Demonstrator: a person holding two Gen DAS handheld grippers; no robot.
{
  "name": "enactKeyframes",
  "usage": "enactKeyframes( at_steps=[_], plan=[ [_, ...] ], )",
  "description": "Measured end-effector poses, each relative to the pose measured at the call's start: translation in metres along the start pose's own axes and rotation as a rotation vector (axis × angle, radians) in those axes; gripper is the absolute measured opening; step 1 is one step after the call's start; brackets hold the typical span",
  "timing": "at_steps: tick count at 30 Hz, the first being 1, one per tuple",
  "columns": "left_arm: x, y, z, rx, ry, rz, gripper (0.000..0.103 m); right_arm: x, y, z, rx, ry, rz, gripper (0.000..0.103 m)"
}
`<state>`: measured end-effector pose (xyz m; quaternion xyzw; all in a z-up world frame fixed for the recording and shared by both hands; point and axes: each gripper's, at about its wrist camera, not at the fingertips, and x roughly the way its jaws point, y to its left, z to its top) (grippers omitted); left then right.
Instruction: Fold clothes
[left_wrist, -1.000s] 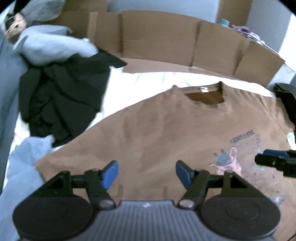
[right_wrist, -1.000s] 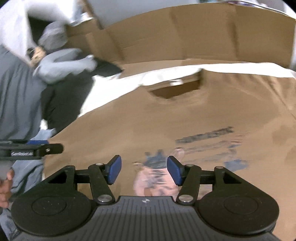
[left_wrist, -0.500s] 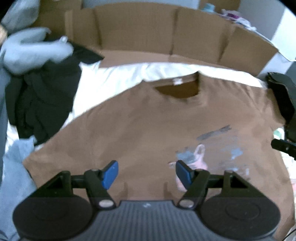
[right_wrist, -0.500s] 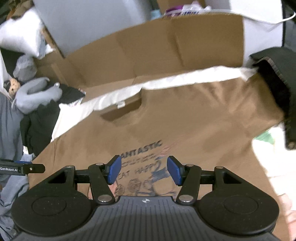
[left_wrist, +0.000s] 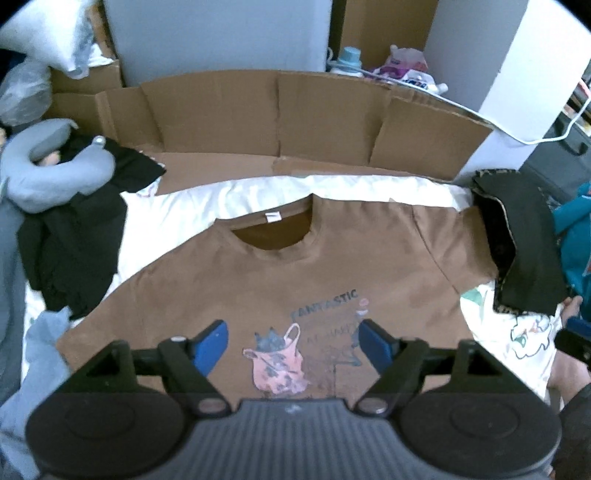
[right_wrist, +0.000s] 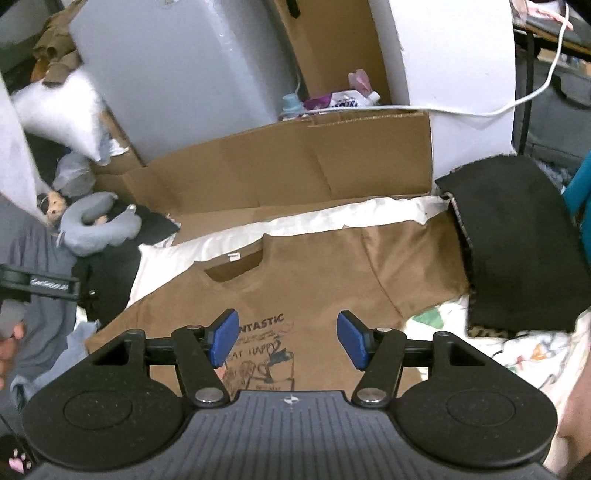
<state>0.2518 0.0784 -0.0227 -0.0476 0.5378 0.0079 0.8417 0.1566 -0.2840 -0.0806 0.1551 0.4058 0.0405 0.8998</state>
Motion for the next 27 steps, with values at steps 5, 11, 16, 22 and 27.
enactKeyframes(
  at_steps=[5,11,16,22,27],
  plan=[
    [-0.032,-0.023,-0.007,-0.009,-0.017,0.01,0.08,-0.048,-0.005,0.01,0.0,-0.023,0.005,0.067],
    [-0.074,-0.043,-0.011,-0.035,-0.042,-0.014,0.086,-0.105,-0.006,0.016,0.041,-0.09,0.001,0.084],
    [-0.103,-0.051,-0.01,-0.032,-0.065,-0.03,0.087,-0.143,0.003,0.018,0.057,-0.116,-0.005,0.085],
    [-0.129,-0.055,-0.012,0.005,-0.078,-0.065,0.088,-0.175,0.014,0.028,0.061,-0.136,-0.004,0.087],
    [-0.138,-0.059,-0.012,0.045,-0.118,-0.061,0.09,-0.189,0.012,0.04,0.055,-0.164,-0.027,0.087]
  ],
)
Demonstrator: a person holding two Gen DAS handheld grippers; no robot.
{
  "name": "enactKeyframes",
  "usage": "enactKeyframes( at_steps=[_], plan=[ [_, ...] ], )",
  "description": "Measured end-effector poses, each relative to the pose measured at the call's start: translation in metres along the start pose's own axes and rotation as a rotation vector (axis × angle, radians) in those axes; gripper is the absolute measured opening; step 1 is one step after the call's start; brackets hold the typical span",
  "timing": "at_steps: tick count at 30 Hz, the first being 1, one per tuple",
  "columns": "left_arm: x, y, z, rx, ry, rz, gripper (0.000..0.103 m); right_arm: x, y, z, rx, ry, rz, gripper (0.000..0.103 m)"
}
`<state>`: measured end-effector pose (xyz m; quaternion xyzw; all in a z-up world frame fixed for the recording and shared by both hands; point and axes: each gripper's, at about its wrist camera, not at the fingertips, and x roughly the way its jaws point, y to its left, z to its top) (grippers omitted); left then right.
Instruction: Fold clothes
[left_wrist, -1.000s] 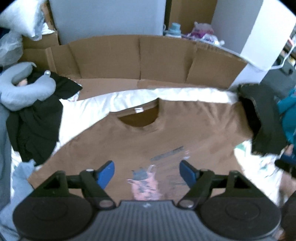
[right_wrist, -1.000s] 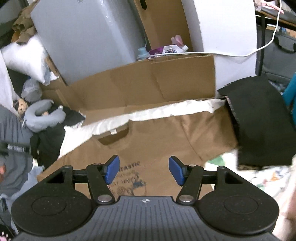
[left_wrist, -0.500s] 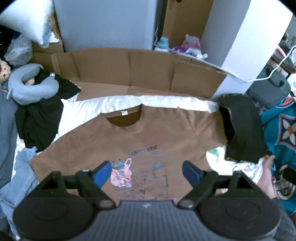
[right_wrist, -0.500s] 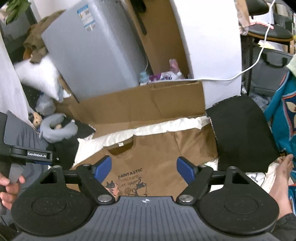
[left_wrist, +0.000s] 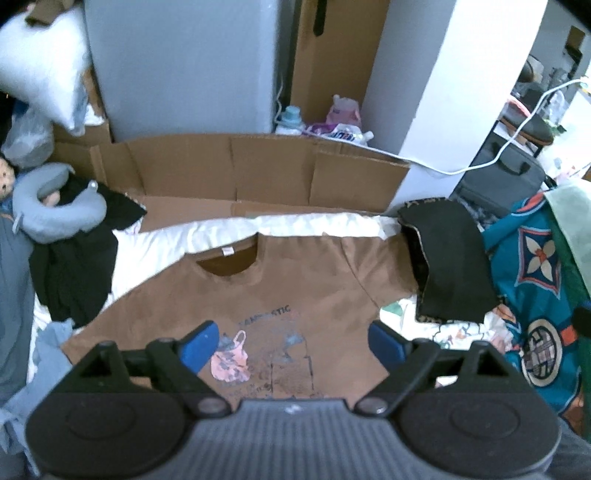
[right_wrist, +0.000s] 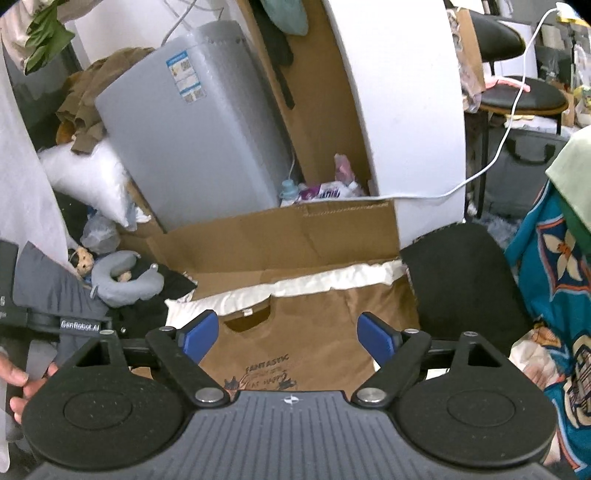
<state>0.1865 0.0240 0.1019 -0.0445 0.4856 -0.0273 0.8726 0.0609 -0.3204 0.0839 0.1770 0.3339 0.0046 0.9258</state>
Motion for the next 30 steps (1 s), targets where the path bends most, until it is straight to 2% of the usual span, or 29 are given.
enactKeyframes(
  at_steps=[4,6,9,13,15,19,24,27,30],
  plan=[
    [-0.004,-0.004,-0.001,0.036,-0.024,0.007,0.09,0.006,-0.005,0.013,-0.003,0.046,0.027,0.088],
    [-0.003,-0.006,-0.001,0.049,-0.025,0.004,0.09,0.008,-0.009,0.023,0.038,0.077,0.048,0.087],
    [0.0,-0.009,0.0,0.042,-0.033,-0.011,0.091,0.009,-0.015,0.034,0.073,0.068,0.071,0.088],
    [0.013,-0.013,0.001,0.01,-0.03,-0.003,0.091,0.015,-0.026,0.031,0.056,0.031,0.028,0.088],
    [0.023,-0.021,0.004,0.035,-0.014,0.014,0.091,0.02,-0.035,0.026,0.05,0.031,0.029,0.088],
    [0.043,-0.027,0.011,0.018,0.022,-0.014,0.091,0.032,-0.054,0.021,0.054,0.052,0.017,0.088],
    [0.073,-0.036,0.012,0.038,0.026,0.004,0.092,0.065,-0.072,0.016,0.058,0.073,-0.01,0.088],
    [0.094,-0.04,0.011,0.087,0.043,0.008,0.092,0.093,-0.085,0.011,0.083,0.087,-0.014,0.088],
    [0.113,-0.042,0.013,0.129,0.037,0.042,0.092,0.125,-0.095,0.005,0.025,0.101,-0.013,0.088]
  ],
)
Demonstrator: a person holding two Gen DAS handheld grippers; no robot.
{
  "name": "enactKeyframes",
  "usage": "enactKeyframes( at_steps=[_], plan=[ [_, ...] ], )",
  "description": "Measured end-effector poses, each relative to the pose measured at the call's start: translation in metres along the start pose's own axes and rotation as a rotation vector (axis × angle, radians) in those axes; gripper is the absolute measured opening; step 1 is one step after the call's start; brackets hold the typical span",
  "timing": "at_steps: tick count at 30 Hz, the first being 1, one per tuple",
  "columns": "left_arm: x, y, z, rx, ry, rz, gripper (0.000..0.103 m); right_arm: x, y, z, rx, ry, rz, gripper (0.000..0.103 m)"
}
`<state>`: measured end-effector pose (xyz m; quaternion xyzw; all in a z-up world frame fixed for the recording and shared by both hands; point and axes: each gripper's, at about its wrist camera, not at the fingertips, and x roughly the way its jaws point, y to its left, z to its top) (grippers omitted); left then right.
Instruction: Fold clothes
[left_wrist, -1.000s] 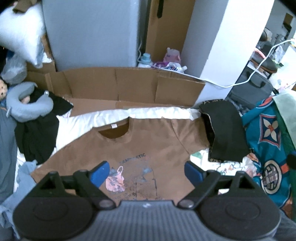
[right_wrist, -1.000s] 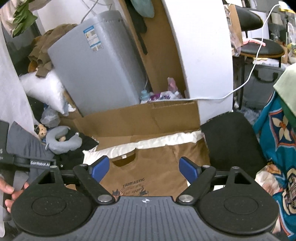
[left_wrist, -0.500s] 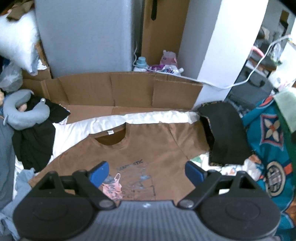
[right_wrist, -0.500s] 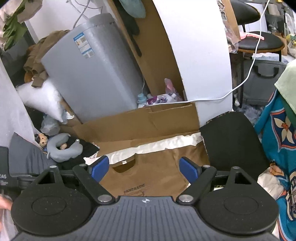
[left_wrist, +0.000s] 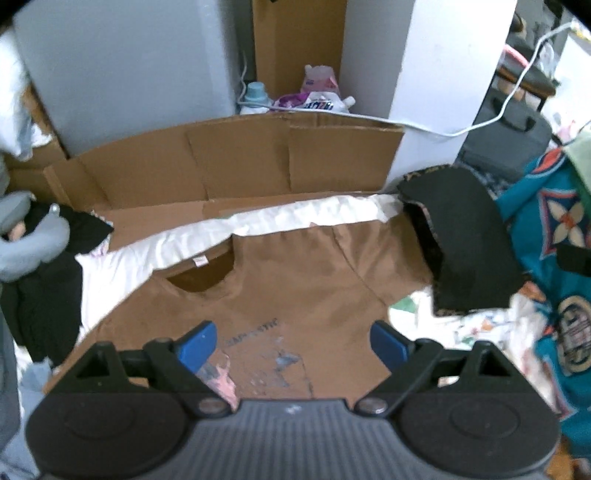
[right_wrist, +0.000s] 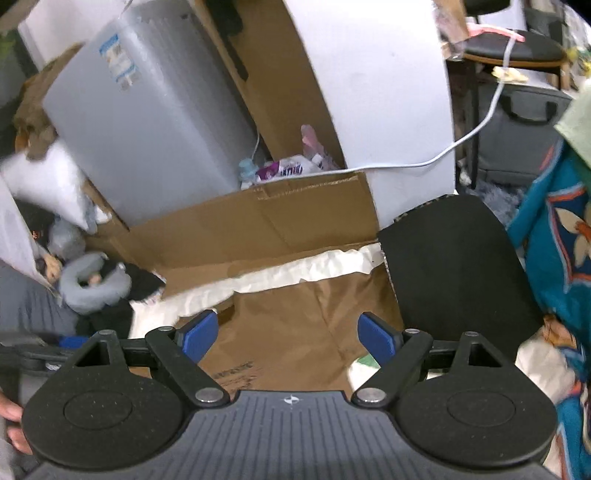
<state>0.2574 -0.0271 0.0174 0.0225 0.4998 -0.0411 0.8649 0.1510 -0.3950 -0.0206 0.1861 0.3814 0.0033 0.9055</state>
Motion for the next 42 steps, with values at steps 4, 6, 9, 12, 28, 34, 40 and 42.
enactKeyframes(
  at_steps=[4,6,9,12,28,34,40,42],
  plan=[
    [0.031,0.011,0.004,-0.037,-0.005,0.003,0.092,0.04,-0.013,-0.003,-0.078,0.009,-0.026,0.088],
    [0.055,0.014,0.007,-0.047,0.008,0.007,0.092,0.06,-0.02,-0.006,-0.095,0.014,-0.032,0.088],
    [0.09,0.015,0.01,-0.023,0.0,0.015,0.092,0.091,-0.028,-0.018,-0.115,0.025,-0.005,0.088],
    [0.125,0.021,0.006,-0.047,-0.014,0.031,0.091,0.119,-0.038,-0.036,-0.126,0.029,0.019,0.088],
    [0.279,0.081,-0.042,-0.202,-0.017,0.215,0.062,0.205,-0.094,-0.145,-0.065,-0.074,0.007,0.087],
    [0.314,0.09,-0.048,-0.209,-0.006,0.244,0.059,0.208,-0.099,-0.169,-0.046,-0.032,0.017,0.087],
    [0.331,0.097,-0.041,-0.197,-0.044,0.286,0.061,0.212,-0.111,-0.182,-0.04,-0.005,-0.009,0.087],
    [0.333,0.103,-0.037,-0.212,-0.055,0.299,0.06,0.214,-0.115,-0.183,-0.031,-0.002,-0.013,0.086]
  ],
)
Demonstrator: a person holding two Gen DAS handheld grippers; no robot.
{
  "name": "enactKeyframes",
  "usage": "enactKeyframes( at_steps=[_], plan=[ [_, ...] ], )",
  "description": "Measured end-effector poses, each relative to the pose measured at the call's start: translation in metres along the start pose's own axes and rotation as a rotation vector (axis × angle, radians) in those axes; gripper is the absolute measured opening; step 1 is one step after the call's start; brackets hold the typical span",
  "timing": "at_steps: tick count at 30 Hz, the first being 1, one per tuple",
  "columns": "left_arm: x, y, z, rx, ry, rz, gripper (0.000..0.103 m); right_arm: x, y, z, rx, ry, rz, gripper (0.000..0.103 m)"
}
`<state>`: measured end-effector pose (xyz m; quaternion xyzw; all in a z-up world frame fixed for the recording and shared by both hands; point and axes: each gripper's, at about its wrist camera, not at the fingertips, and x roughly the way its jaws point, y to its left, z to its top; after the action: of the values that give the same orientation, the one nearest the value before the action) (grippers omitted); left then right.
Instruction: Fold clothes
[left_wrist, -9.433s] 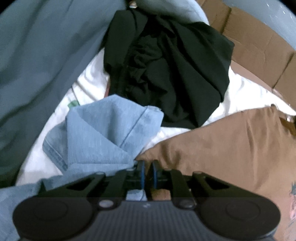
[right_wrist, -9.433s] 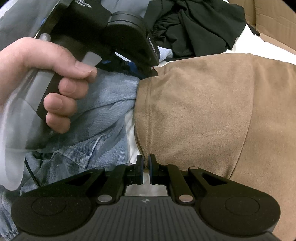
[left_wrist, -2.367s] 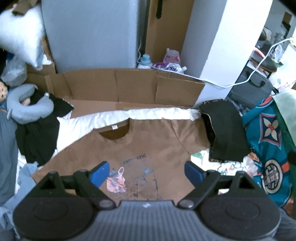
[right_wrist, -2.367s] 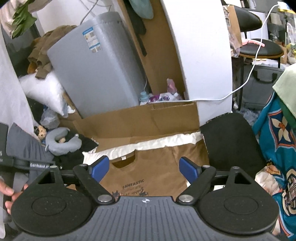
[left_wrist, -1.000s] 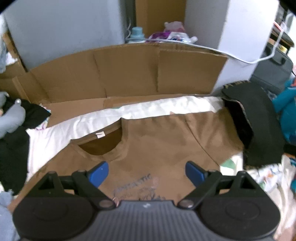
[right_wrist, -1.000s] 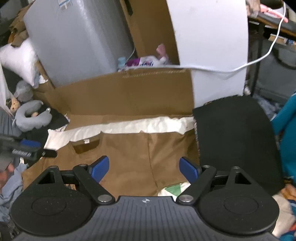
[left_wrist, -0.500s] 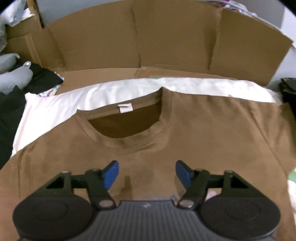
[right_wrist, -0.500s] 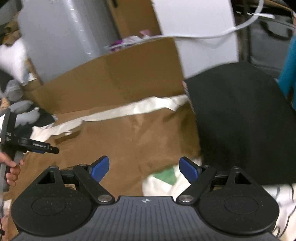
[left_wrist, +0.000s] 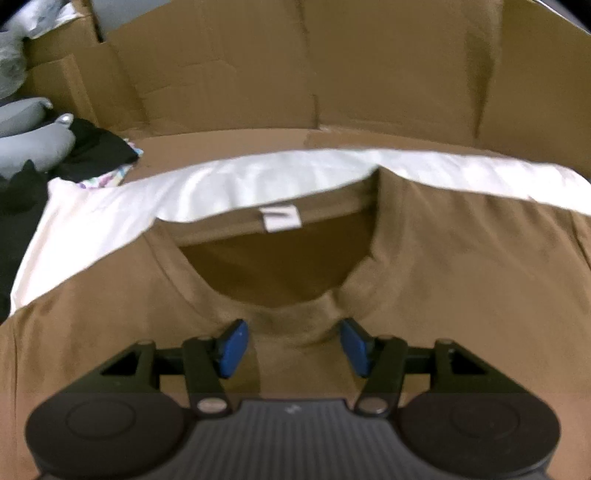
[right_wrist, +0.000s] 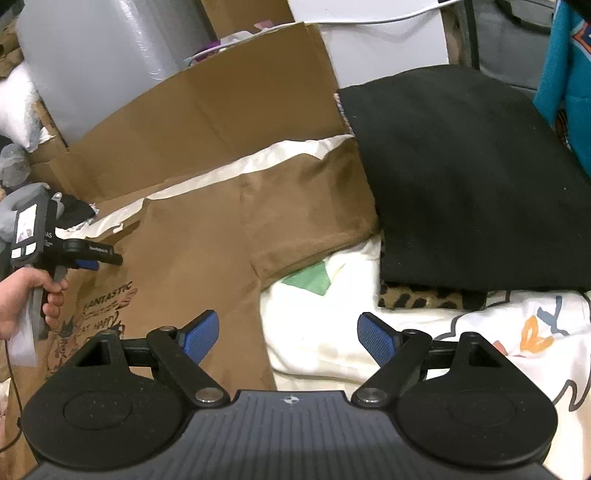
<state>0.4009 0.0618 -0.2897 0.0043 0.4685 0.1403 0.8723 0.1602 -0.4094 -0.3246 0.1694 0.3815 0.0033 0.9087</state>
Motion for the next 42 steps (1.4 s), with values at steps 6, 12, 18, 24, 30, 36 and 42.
enactKeyframes(
  at_steps=[6,12,18,24,30,36,42],
  plan=[
    [-0.002,0.006,0.023,0.019,-0.009,0.021,0.038,0.003,-0.002,0.0,0.005,-0.013,0.008,0.085],
    [-0.027,0.019,0.037,-0.018,0.004,-0.019,0.036,0.0,-0.004,0.003,0.023,-0.028,0.023,0.085],
    [-0.022,0.004,0.017,-0.003,0.062,-0.074,0.025,-0.001,-0.006,0.001,0.055,-0.03,0.053,0.081],
    [0.0,0.006,0.009,-0.002,0.067,-0.027,0.026,0.003,-0.014,0.004,0.1,-0.038,0.062,0.081],
    [0.005,0.01,0.023,0.011,0.075,0.006,0.024,0.017,-0.028,0.013,0.2,-0.064,0.043,0.068],
    [-0.008,0.011,0.036,0.025,0.059,-0.003,0.023,0.039,-0.048,0.024,0.337,-0.101,0.002,0.057],
    [-0.025,-0.01,0.036,0.247,0.059,-0.092,0.025,0.052,-0.053,0.03,0.409,-0.119,-0.04,0.042]
  ],
)
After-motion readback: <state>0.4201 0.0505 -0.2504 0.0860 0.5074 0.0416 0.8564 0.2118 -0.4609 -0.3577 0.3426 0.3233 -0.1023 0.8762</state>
